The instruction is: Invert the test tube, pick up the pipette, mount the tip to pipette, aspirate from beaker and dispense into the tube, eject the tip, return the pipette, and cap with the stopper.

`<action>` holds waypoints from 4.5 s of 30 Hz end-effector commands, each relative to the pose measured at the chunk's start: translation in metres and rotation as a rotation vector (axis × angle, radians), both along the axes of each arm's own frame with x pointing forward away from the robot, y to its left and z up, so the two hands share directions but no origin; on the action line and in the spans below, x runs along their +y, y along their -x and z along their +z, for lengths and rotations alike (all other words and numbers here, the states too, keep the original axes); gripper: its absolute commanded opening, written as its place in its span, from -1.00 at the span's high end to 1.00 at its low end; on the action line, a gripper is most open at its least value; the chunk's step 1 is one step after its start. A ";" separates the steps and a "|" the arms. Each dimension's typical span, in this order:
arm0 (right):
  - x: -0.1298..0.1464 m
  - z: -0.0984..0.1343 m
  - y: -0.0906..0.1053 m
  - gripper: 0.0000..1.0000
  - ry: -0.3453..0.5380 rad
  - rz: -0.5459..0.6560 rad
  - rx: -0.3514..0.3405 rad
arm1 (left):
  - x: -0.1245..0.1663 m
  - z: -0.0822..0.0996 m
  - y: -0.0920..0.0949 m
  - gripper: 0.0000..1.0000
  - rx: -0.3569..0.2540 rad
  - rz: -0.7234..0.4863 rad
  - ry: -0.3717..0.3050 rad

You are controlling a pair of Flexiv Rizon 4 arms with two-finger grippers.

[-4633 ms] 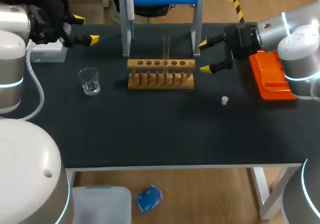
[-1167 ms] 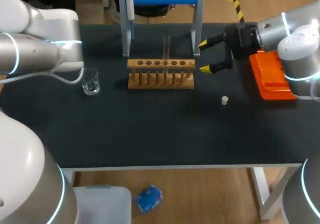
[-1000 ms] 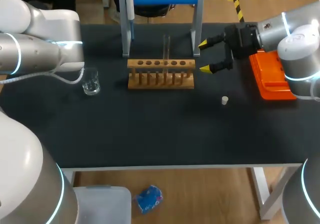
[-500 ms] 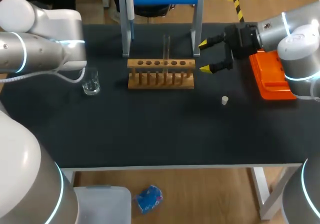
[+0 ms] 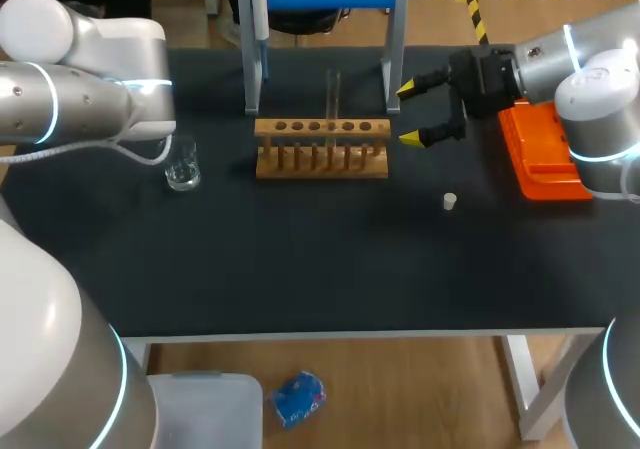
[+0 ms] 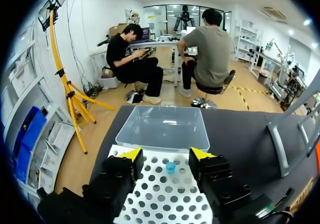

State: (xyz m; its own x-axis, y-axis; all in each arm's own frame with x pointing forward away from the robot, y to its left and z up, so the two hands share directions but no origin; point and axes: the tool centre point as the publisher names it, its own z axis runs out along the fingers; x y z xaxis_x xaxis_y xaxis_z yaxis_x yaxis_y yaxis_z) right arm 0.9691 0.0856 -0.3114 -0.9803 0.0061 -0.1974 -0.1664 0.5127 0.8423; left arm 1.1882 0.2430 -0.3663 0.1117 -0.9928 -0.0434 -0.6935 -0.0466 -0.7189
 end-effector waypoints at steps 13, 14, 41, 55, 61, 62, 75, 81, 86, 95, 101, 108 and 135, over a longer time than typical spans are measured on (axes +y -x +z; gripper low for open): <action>0.000 0.000 0.000 -1.00 0.001 0.000 0.000 | -0.003 -0.005 -0.005 0.18 0.014 0.004 -0.027; 0.000 0.000 0.000 -1.00 0.001 0.000 0.000 | -0.003 -0.005 -0.005 0.22 0.015 0.004 -0.027; 0.000 0.000 0.000 -1.00 0.001 0.000 0.000 | 0.006 -0.008 0.006 1.00 0.001 0.067 0.021; 0.000 0.000 0.000 -1.00 0.001 0.000 0.000 | 0.008 -0.005 0.009 1.00 -0.015 0.081 0.029; 0.000 0.000 0.000 -1.00 0.001 0.000 0.000 | 0.006 0.001 0.009 1.00 -0.018 0.077 0.013; 0.000 0.000 0.000 -1.00 0.001 0.000 0.000 | 0.006 0.001 0.009 1.00 -0.019 0.076 0.011; 0.000 0.000 0.000 -1.00 0.001 0.000 0.000 | 0.005 0.018 0.008 1.00 -0.039 0.069 -0.005; 0.000 0.000 0.000 -1.00 0.001 0.000 0.000 | 0.002 0.032 0.009 1.00 -0.045 0.065 -0.013; 0.000 0.000 0.000 -1.00 0.001 0.000 0.000 | -0.002 0.054 0.013 1.00 -0.059 0.060 -0.031; 0.000 0.000 0.000 -1.00 0.001 0.000 0.000 | -0.005 0.111 0.024 1.00 -0.067 0.057 -0.072; 0.000 0.000 0.000 -1.00 0.001 0.000 0.000 | -0.006 0.155 0.035 1.00 -0.127 0.067 -0.051; 0.000 0.000 0.000 -1.00 0.001 0.000 0.000 | -0.006 0.155 0.035 1.00 -0.127 0.067 -0.051; 0.000 0.000 0.000 -1.00 0.001 0.000 0.000 | -0.055 0.224 0.134 1.00 -0.052 -0.979 0.369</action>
State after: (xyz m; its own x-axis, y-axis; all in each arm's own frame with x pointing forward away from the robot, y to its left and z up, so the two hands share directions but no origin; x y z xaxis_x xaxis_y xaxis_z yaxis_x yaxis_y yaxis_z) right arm 0.9691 0.0856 -0.3114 -0.9803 0.0060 -0.1974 -0.1665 0.5127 0.8423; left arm 1.1143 0.1750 -0.1867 -0.2085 -0.9780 -0.0006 -0.6026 0.1289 -0.7875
